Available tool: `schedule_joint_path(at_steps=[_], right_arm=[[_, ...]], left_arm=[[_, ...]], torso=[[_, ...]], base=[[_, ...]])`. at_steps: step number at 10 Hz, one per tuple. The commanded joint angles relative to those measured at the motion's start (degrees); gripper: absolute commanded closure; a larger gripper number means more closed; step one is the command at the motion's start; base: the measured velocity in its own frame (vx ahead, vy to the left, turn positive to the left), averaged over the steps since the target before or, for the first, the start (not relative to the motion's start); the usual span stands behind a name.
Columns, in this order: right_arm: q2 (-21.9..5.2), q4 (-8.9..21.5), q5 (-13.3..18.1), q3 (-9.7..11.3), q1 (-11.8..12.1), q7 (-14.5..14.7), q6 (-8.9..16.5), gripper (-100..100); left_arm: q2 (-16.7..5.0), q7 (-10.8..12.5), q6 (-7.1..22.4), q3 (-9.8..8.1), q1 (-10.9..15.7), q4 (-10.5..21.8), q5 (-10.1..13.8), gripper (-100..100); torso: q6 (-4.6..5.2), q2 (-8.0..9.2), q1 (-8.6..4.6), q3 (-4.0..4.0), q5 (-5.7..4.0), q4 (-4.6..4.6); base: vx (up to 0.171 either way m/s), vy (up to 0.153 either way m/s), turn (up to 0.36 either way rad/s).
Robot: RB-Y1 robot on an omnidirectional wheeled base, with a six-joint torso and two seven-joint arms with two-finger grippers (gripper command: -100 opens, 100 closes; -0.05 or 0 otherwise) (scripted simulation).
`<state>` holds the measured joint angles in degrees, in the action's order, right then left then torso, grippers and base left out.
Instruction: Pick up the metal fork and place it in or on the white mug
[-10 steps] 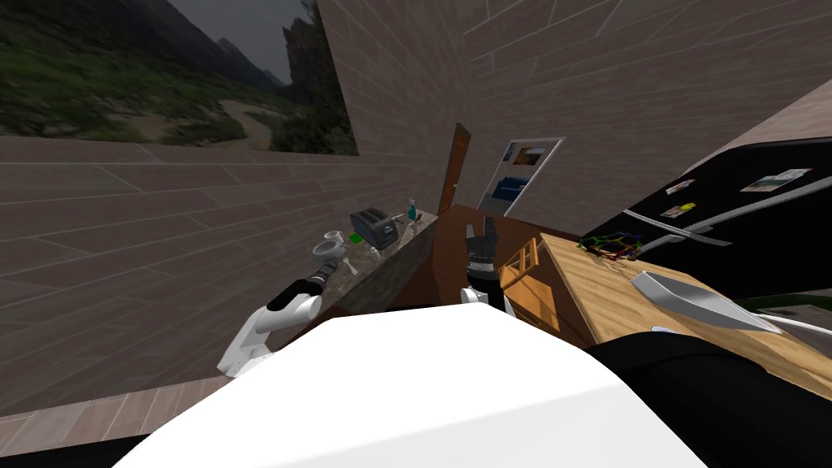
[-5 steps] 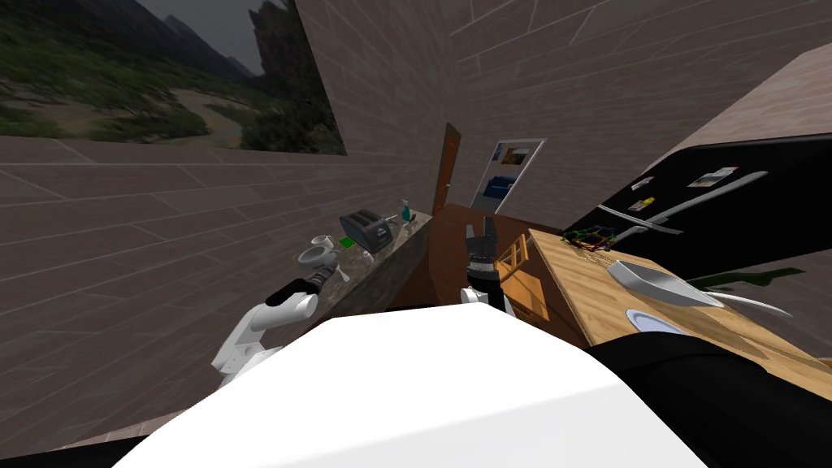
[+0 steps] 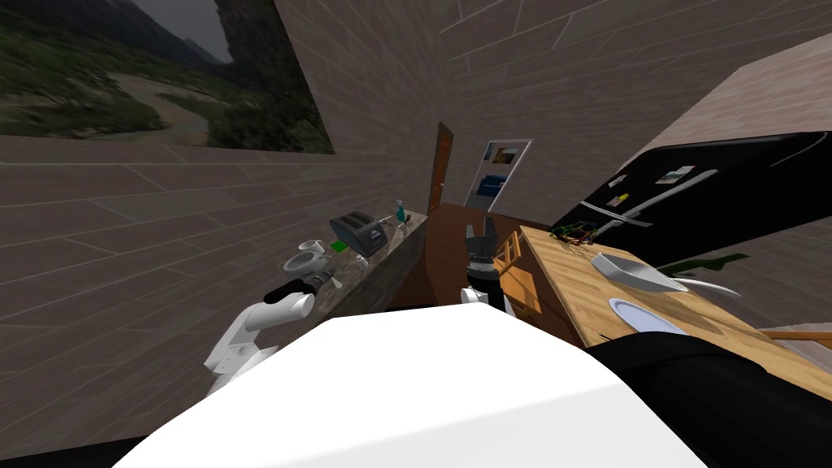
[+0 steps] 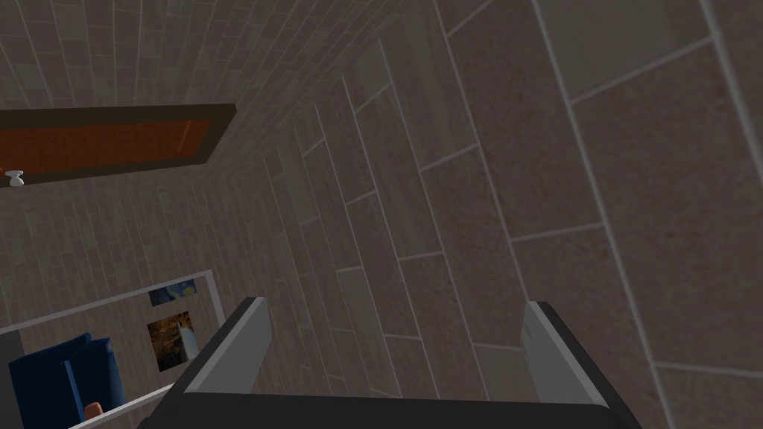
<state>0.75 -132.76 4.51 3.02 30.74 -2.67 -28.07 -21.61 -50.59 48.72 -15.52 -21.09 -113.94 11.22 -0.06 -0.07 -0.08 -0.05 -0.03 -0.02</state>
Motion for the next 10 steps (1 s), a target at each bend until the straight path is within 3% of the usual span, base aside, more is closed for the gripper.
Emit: schedule_joint_path(at_steps=[1, 3, 4, 5, 6, 8, 9, 10], right_arm=[[0.00, 0.00, 0.00, 0.00, 0.00, 0.00, 0.00, 0], [0.00, 0.00, 0.00, 0.00, 0.00, 0.00, 0.00, 0], [0.00, 0.00, 0.00, 0.00, 0.00, 0.00, 0.00, 0], [0.00, 0.00, 0.00, 0.00, 0.00, 0.00, 0.00, 0], [0.00, 0.00, 0.00, 0.00, 0.00, 0.00, 0.00, 0], [0.00, 0.00, 0.00, -0.01, 0.00, 0.00, 0.00, 0], [0.00, 0.00, 0.00, -0.01, 0.00, 0.00, 0.00, 0], [0.00, 0.00, 0.00, -0.01, 0.00, 0.00, 0.00, 0]], left_arm=[[-0.65, -1.16, 1.85, -0.26, 0.34, 0.80, 0.34, -100], [-1.21, -2.22, 3.77, -0.43, 0.37, 1.37, 0.67, -100], [-1.15, -1.81, 3.00, -0.40, 0.65, 1.43, 0.61, -100], [-1.18, -1.93, 3.28, -0.40, 0.69, 1.47, 0.62, 0], [-1.13, -1.51, 2.07, -0.01, 1.10, 3.10, 0.08, -100], [-1.07, -1.00, 0.60, 0.49, 1.61, 5.14, -0.59, -100], [-1.08, -1.24, 1.07, 0.32, 1.40, 4.52, -0.34, -100], [-1.08, -1.17, 0.91, 0.35, 1.44, 4.64, -0.38, 100]], torso=[[0.00, 0.00, 0.00, 0.00, 0.00, 0.00], [-0.01, 0.04, 0.01, 0.02, 0.00, 0.01], [0.00, 0.04, 0.00, 0.02, 0.00, 0.01], [-0.02, 0.08, 0.01, 0.04, 0.00, 0.01], [-0.02, 0.11, 0.02, 0.06, 0.00, 0.02], [-0.02, 0.04, 0.13, 0.02, 0.03, 0.01], [-0.01, 0.01, 0.16, 0.00, 0.04, 0.00], [-0.03, 0.06, 0.10, 0.03, 0.03, 0.01]], base=[[0.028, -0.010, -0.094], [0.023, -0.006, -0.074], [0.011, -0.002, -0.017], [0.000, 0.000, 0.000], [0.014, 0.014, -0.035], [0.031, 0.033, -0.038], [0.016, 0.017, -0.011], [0.000, 0.000, 0.000]])
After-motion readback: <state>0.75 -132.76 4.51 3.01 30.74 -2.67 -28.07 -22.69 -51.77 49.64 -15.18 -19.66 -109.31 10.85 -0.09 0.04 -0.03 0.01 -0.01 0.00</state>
